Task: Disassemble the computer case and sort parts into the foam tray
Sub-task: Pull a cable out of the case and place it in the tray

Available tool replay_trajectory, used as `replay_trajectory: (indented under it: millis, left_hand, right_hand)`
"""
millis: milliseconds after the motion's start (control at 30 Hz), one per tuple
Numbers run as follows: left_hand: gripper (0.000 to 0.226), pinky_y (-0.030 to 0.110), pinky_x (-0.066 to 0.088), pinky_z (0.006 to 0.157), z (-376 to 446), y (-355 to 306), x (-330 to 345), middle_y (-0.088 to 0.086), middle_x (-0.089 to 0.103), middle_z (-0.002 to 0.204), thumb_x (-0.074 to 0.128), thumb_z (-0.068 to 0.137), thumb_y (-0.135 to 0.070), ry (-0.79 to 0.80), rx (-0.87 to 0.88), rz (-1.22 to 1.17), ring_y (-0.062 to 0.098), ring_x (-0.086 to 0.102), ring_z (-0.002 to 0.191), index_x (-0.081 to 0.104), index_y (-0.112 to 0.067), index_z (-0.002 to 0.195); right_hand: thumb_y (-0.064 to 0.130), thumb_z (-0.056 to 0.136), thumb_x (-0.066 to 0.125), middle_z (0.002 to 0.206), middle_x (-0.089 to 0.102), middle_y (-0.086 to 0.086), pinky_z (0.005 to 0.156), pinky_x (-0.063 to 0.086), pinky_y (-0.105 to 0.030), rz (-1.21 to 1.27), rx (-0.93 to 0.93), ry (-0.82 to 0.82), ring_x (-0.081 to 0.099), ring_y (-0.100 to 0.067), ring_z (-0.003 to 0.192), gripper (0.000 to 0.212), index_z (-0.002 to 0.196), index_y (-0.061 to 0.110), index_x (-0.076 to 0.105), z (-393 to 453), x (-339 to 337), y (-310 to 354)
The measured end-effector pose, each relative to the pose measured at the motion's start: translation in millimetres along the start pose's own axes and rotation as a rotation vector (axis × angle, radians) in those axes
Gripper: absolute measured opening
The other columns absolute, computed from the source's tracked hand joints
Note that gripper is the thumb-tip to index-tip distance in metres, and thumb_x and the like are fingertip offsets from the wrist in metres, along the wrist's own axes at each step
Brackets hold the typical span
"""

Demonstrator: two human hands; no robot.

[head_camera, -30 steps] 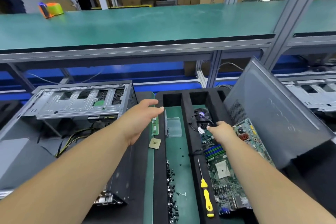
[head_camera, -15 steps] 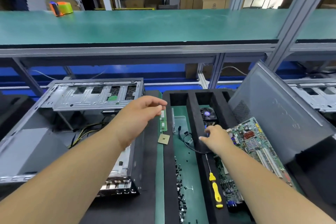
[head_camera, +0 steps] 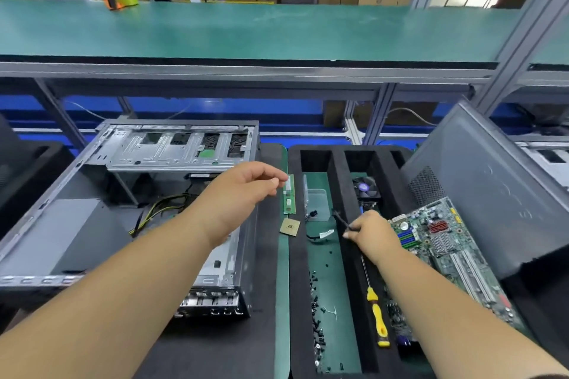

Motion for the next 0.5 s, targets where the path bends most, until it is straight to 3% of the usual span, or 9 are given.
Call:
replay_trajectory:
  millis: [33, 67, 100, 133, 200, 300, 400, 500]
  left_hand:
    - [0.020, 0.041, 0.045, 0.104, 1.0, -0.8, 0.5, -0.013, 0.072, 0.102, 0.056, 0.088, -0.033, 0.000, 0.001, 0.007, 0.006, 0.065, 0.101, 0.073, -0.040, 0.096]
    - [0.020, 0.041, 0.045, 0.103, 2.1, -1.8, 1.1, -0.013, 0.072, 0.102, 0.056, 0.090, -0.031, -0.001, 0.002, 0.009, 0.006, 0.065, 0.101, 0.073, -0.041, 0.096]
    - [0.021, 0.040, 0.045, 0.104, 3.4, -2.8, 2.0, -0.012, 0.072, 0.101, 0.056, 0.091, -0.029, -0.002, 0.004, 0.008, 0.005, 0.065, 0.100, 0.073, -0.040, 0.095]
    - [0.021, 0.039, 0.045, 0.104, 4.7, -3.6, 3.0, -0.012, 0.072, 0.101, 0.056, 0.092, -0.028, -0.004, 0.007, 0.007, 0.005, 0.065, 0.099, 0.073, -0.040, 0.095]
    - [0.022, 0.038, 0.046, 0.103, 7.7, -5.6, 6.1, -0.012, 0.072, 0.101, 0.055, 0.093, -0.027, -0.004, 0.012, 0.021, 0.002, 0.065, 0.098, 0.073, -0.041, 0.096]
    - [0.024, 0.036, 0.047, 0.100, 13.4, -8.8, 12.3, -0.014, 0.072, 0.100, 0.055, 0.094, -0.026, -0.004, 0.020, 0.030, -0.001, 0.065, 0.095, 0.072, -0.042, 0.095]
    - [0.024, 0.034, 0.047, 0.099, 18.8, -12.2, 21.6, -0.015, 0.072, 0.099, 0.056, 0.094, -0.024, -0.002, 0.021, 0.023, 0.002, 0.065, 0.095, 0.073, -0.041, 0.094]
    - [0.025, 0.028, 0.047, 0.093, 22.8, -16.2, 33.0, -0.015, 0.073, 0.099, 0.056, 0.095, -0.021, 0.000, 0.028, 0.015, 0.003, 0.065, 0.094, 0.073, -0.039, 0.093]
  right_hand:
    - [0.025, 0.086, 0.076, 0.084, 0.059, -0.008, 0.064, 0.042, -0.030, 0.152, 0.041, -0.035, 0.053, -0.024, 0.075, 0.018, 0.071, 0.016, 0.071, 2.5, -8.5, -4.0]
    - [0.023, 0.086, 0.077, 0.087, 0.067, -0.009, 0.067, 0.040, -0.029, 0.311, 0.087, -0.091, 0.057, -0.023, 0.075, 0.011, 0.082, 0.013, 0.077, 4.1, -19.6, -9.0]
    - [0.023, 0.085, 0.078, 0.095, 0.071, -0.010, 0.072, 0.042, -0.029, 0.461, 0.145, -0.148, 0.060, -0.023, 0.080, 0.019, 0.096, 0.008, 0.078, 4.6, -31.2, -15.6]
    - [0.023, 0.084, 0.079, 0.102, 0.073, -0.010, 0.075, 0.046, -0.033, 0.598, 0.188, -0.197, 0.062, -0.023, 0.084, 0.027, 0.105, 0.006, 0.077, 5.2, -41.7, -22.4]
    - [0.025, 0.082, 0.080, 0.100, 0.075, -0.008, 0.083, 0.055, -0.045, 0.787, 0.232, -0.269, 0.065, -0.026, 0.087, 0.025, 0.104, 0.012, 0.078, 4.9, -63.6, -31.5]
    - [0.026, 0.083, 0.079, 0.085, 0.074, 0.004, 0.082, 0.059, -0.046, 0.912, 0.232, -0.347, 0.066, -0.021, 0.081, 0.001, 0.083, 0.025, 0.079, 8.2, -97.3, -43.6]
    - [0.033, 0.082, 0.079, 0.085, 0.072, 0.015, 0.072, 0.056, -0.034, 0.949, 0.246, -0.450, 0.069, -0.014, 0.079, 0.004, 0.082, 0.030, 0.076, 9.8, -122.1, -58.1]
    - [0.029, 0.084, 0.079, 0.089, 0.073, 0.009, 0.079, 0.057, -0.037, 0.959, 0.276, -0.439, 0.068, -0.014, 0.080, 0.005, 0.088, 0.027, 0.076, 17.5, -118.7, -67.8]
Point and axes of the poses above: each hand's wrist, its own z-axis towards the middle knuckle, its own x-axis out of the palm, y = z × x, the point moved 10 cm from there along z, towards the middle knuckle
